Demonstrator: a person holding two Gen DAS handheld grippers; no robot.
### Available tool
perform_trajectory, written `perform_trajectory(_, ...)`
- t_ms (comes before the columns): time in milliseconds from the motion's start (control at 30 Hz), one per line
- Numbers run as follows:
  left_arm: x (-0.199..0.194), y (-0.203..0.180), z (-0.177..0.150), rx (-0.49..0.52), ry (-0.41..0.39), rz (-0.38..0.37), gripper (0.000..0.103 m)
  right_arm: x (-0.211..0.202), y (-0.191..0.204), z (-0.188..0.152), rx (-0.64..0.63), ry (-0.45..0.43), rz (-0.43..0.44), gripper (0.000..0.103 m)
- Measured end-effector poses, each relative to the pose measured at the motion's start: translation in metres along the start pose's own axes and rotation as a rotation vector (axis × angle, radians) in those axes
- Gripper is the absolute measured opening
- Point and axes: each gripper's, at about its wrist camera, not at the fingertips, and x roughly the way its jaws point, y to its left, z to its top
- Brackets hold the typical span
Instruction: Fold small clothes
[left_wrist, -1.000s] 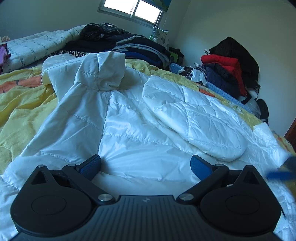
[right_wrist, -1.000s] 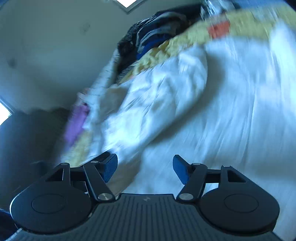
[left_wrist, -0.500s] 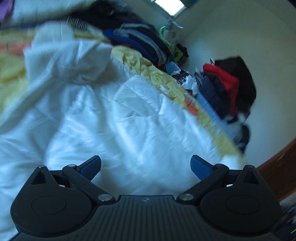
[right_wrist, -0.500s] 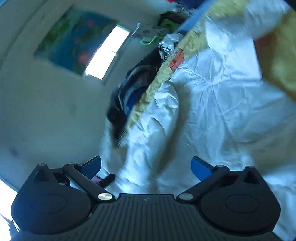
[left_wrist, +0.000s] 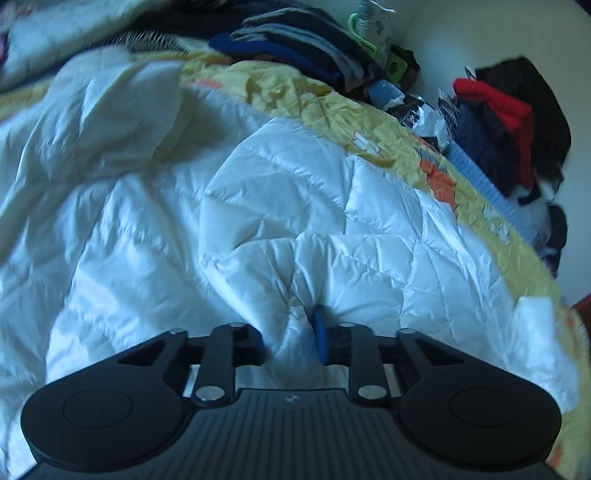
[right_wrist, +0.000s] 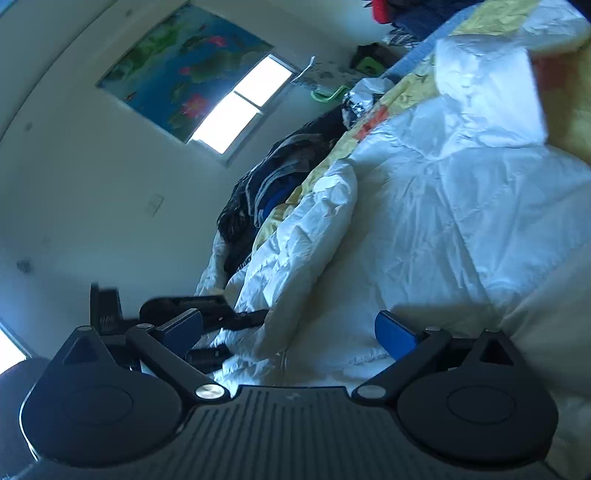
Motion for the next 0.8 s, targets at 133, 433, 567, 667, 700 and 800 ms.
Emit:
perform_trajectory(133, -0.002, -0.009, 0.017, 0.113, -0.104, 0.128, 0.013, -0.002, -0.011, 0.004, 0.053, -0.027, 0.067, 0.103)
perform_trajectory(433, -0.023, 0.002, -0.001, 0.224, -0.024, 0.114, 0.079, 0.002, -0.013, 0.006, 0.055, -0.027, 0.085, 0.103)
perform_trajectory(567, -0.064, -0.001, -0.029, 0.329, -0.191, 0.196, 0.084, 0.004, -0.015, 0.006, 0.063, -0.026, 0.092, 0.103)
perform_trajectory(667, -0.075, -0.019, -0.038, 0.437, -0.275, 0.206, 0.084, 0.007, -0.015, 0.007, 0.06, -0.018, 0.087, 0.103)
perform_trajectory(700, -0.074, -0.028, -0.039, 0.472, -0.297, 0.21, 0.084, 0.008, -0.014, 0.008, 0.055, -0.012, 0.082, 0.103)
perform_trajectory(800, -0.053, -0.056, -0.038, 0.523, -0.285, 0.178, 0.084, 0.008, -0.015, 0.008, 0.058, -0.008, 0.084, 0.103)
